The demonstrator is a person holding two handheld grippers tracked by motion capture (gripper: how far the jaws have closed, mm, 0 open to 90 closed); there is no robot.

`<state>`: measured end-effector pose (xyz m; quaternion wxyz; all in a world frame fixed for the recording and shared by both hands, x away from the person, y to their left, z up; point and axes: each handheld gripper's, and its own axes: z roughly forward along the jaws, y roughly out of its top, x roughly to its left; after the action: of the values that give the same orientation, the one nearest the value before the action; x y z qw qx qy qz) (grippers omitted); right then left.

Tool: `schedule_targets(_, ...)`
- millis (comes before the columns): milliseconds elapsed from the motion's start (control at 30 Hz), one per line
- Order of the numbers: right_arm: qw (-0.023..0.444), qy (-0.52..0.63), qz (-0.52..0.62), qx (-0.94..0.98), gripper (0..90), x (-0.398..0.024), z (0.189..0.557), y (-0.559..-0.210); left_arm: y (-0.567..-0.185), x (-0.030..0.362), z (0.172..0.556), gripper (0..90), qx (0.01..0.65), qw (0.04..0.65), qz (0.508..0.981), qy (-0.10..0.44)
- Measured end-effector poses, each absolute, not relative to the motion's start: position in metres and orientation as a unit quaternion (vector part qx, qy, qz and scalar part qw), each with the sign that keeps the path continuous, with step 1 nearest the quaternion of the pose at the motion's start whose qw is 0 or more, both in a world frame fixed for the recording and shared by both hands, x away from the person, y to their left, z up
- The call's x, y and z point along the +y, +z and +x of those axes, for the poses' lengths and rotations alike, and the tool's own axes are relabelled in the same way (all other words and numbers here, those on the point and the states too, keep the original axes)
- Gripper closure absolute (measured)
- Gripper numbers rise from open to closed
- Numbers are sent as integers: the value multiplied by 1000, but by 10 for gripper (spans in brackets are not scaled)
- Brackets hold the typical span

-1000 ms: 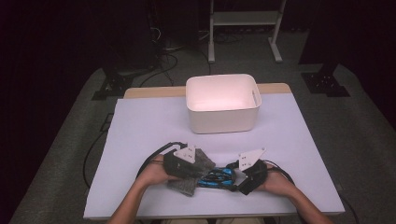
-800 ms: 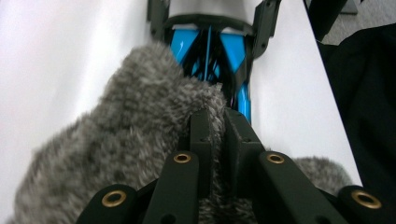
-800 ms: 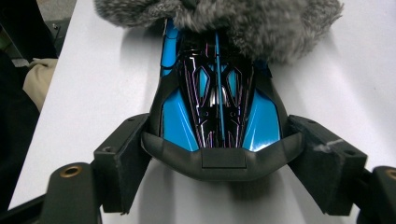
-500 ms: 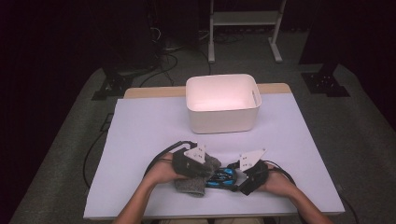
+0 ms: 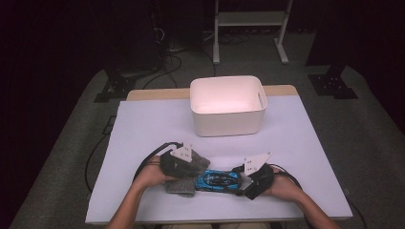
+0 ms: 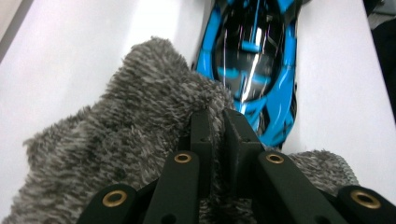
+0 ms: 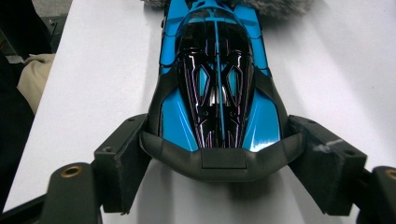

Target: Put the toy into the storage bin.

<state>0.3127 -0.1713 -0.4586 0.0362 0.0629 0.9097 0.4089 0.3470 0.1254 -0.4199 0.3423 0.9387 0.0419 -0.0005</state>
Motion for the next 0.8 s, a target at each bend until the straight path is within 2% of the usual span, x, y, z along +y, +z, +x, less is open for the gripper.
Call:
schedule_targets(333, 38, 409, 60, 910, 231, -170, 313, -459, -413, 93, 342, 827, 0, 342, 939, -13)
schedule_targets(800, 39, 410, 57, 909, 231, -171, 313, -459, -419, 129, 324, 825, 3, 310, 951, -2)
